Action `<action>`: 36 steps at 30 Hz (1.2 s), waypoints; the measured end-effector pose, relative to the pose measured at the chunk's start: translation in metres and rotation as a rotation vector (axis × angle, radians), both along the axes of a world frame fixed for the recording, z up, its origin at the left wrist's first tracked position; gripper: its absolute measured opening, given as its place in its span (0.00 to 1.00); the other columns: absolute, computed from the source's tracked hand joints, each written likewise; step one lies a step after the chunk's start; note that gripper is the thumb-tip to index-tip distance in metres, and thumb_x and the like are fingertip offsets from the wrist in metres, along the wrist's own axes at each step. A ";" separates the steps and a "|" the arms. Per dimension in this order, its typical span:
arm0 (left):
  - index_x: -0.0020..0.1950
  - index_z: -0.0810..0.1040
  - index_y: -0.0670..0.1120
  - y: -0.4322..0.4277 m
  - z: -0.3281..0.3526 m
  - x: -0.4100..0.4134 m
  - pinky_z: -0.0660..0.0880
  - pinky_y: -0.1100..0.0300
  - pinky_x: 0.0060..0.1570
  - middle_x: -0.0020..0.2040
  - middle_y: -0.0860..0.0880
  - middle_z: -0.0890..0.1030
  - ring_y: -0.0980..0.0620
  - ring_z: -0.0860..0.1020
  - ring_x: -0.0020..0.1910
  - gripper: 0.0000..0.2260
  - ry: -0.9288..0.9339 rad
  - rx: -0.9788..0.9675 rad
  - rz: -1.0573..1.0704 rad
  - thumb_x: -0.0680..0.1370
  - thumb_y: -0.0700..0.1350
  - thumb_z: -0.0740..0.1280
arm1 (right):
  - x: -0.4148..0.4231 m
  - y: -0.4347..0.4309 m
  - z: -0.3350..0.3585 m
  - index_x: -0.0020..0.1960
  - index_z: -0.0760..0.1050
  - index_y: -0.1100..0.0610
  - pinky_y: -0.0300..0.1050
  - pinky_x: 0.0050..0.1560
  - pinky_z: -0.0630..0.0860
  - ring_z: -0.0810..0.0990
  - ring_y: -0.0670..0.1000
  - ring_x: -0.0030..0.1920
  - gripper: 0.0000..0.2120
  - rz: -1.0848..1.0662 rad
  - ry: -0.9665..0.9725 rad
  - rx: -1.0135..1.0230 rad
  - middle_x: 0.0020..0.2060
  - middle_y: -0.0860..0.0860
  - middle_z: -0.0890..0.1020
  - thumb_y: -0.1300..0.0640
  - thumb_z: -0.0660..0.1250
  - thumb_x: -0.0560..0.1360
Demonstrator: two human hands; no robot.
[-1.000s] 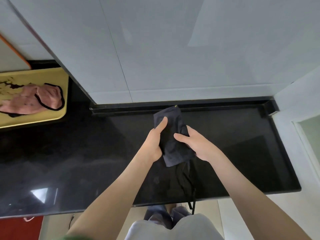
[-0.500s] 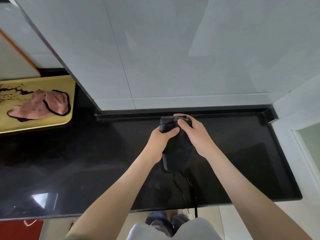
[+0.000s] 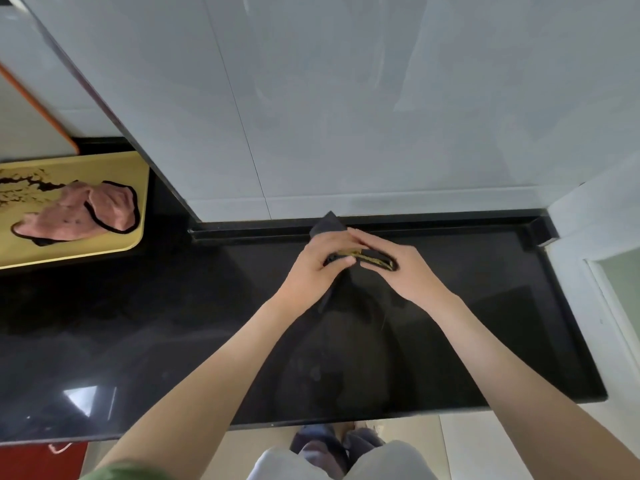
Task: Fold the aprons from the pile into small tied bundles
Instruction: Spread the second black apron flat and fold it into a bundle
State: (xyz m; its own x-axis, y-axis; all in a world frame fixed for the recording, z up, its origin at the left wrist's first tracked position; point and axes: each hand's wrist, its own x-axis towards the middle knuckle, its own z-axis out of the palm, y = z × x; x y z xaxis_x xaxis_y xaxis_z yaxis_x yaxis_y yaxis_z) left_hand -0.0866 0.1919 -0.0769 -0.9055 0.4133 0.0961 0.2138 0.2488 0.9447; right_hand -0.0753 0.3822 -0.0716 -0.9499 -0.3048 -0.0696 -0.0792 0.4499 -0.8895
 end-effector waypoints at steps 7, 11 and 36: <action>0.67 0.76 0.48 -0.033 -0.100 0.045 0.61 0.40 0.71 0.67 0.45 0.74 0.44 0.64 0.73 0.18 0.343 -0.558 -0.351 0.77 0.45 0.61 | 0.041 0.013 -0.092 0.73 0.46 0.34 0.37 0.71 0.52 0.46 0.38 0.74 0.41 0.421 -0.012 0.552 0.73 0.34 0.50 0.67 0.64 0.77; 0.78 0.53 0.54 -0.037 -0.115 0.066 0.47 0.39 0.73 0.77 0.41 0.56 0.38 0.47 0.77 0.35 0.360 -0.826 -0.274 0.75 0.49 0.67 | 0.060 0.010 -0.118 0.75 0.44 0.44 0.38 0.75 0.41 0.39 0.37 0.73 0.42 0.520 0.076 0.659 0.74 0.39 0.46 0.71 0.63 0.75; 0.61 0.68 0.47 0.009 -0.087 -0.008 0.74 0.56 0.45 0.50 0.45 0.77 0.48 0.76 0.46 0.11 -0.355 -0.724 0.134 0.82 0.51 0.60 | 0.000 -0.029 -0.107 0.56 0.77 0.54 0.46 0.48 0.71 0.78 0.51 0.48 0.14 -0.348 -0.442 0.361 0.45 0.49 0.81 0.47 0.59 0.80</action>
State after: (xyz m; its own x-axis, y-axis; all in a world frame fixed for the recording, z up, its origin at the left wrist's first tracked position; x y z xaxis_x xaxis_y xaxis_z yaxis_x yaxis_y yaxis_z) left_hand -0.0947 0.2004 -0.1638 -0.8781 0.1486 -0.4549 -0.1429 0.8257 0.5457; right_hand -0.0748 0.3529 -0.1788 -0.8472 0.1297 -0.5151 0.4619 0.6588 -0.5938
